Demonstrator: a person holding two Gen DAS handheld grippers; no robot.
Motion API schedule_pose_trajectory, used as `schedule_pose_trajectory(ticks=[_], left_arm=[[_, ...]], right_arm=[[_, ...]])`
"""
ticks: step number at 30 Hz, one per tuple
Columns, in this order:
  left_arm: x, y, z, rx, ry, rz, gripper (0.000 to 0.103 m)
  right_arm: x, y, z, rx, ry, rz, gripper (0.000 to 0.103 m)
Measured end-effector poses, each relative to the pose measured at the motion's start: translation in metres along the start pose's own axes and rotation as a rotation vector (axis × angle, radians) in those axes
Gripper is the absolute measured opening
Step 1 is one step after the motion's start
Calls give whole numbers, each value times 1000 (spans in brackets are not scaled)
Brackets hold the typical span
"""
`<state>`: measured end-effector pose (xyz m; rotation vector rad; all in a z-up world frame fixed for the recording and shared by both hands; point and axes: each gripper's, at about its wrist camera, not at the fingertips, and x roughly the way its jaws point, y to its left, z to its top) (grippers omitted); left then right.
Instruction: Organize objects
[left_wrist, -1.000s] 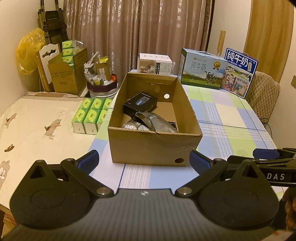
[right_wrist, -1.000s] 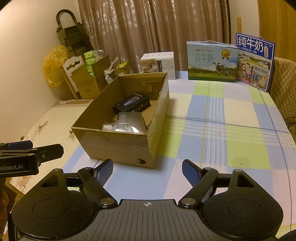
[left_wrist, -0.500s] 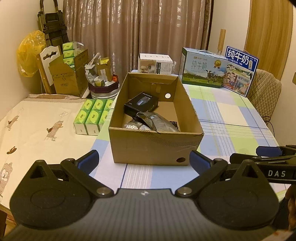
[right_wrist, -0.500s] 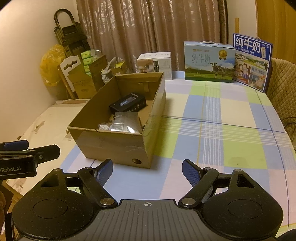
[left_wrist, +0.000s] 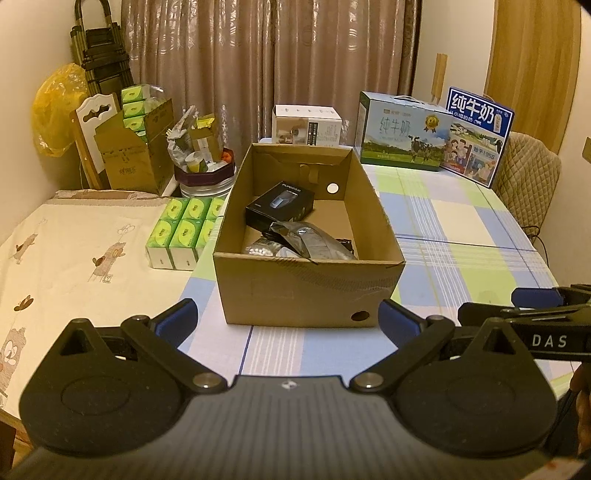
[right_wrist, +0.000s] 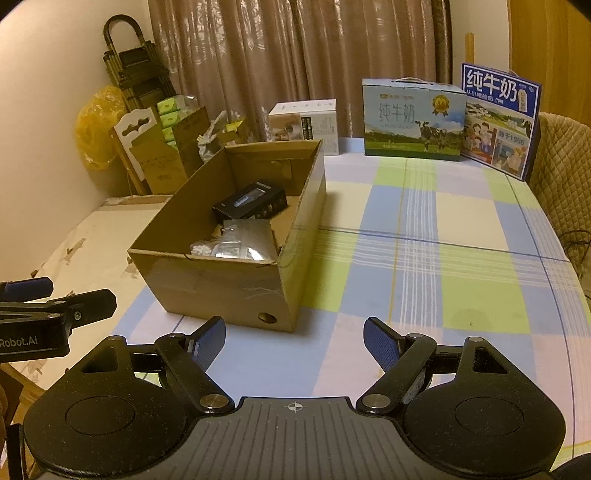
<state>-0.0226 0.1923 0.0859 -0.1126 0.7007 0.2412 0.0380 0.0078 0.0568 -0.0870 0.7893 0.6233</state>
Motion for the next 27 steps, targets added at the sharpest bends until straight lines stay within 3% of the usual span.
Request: schedule_pose_trajectory(ticks=[27], left_arm=[[1, -4, -1, 12, -9, -2, 102]], right_arm=[[-1, -2, 0, 6, -2, -1, 79]])
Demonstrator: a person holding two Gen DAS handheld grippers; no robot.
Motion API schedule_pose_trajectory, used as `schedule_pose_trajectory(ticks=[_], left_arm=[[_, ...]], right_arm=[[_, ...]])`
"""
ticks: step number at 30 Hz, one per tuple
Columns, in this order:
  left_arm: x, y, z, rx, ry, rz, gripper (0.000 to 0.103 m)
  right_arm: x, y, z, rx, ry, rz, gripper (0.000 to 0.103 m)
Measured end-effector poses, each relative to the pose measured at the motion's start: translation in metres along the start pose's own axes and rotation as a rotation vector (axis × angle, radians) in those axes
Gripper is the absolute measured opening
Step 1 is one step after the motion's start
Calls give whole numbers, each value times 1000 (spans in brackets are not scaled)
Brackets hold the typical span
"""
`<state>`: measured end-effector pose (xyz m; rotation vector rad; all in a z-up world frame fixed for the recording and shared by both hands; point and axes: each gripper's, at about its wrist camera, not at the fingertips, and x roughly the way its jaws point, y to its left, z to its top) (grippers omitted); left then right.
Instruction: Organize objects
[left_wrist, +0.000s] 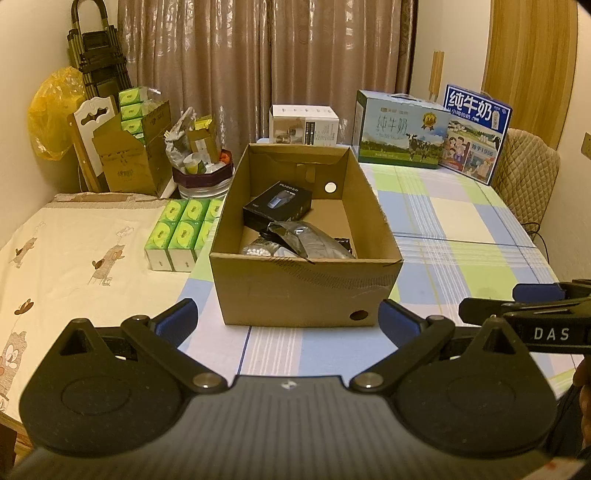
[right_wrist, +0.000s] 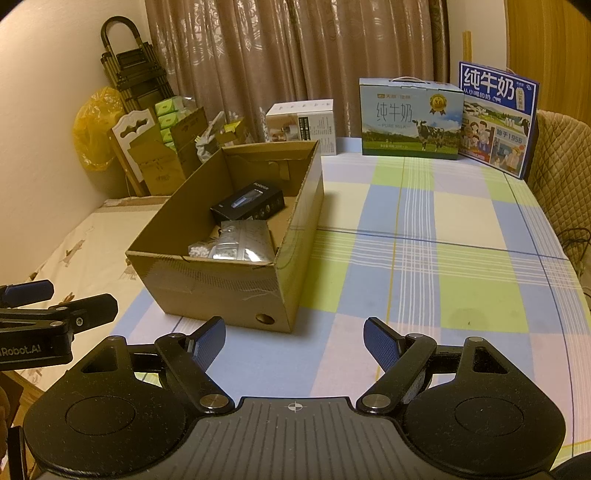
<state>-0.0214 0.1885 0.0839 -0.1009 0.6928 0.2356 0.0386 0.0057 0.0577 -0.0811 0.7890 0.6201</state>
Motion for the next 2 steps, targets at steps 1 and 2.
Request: schedule_pose_trajectory(ticks=[1, 2], left_arm=[[0, 0, 0, -2, -2, 0, 102], [0, 0, 0, -3, -1, 3, 102]], right_arm=[[0, 0, 0, 0, 0, 0, 79], [0, 0, 0, 0, 0, -1, 79]])
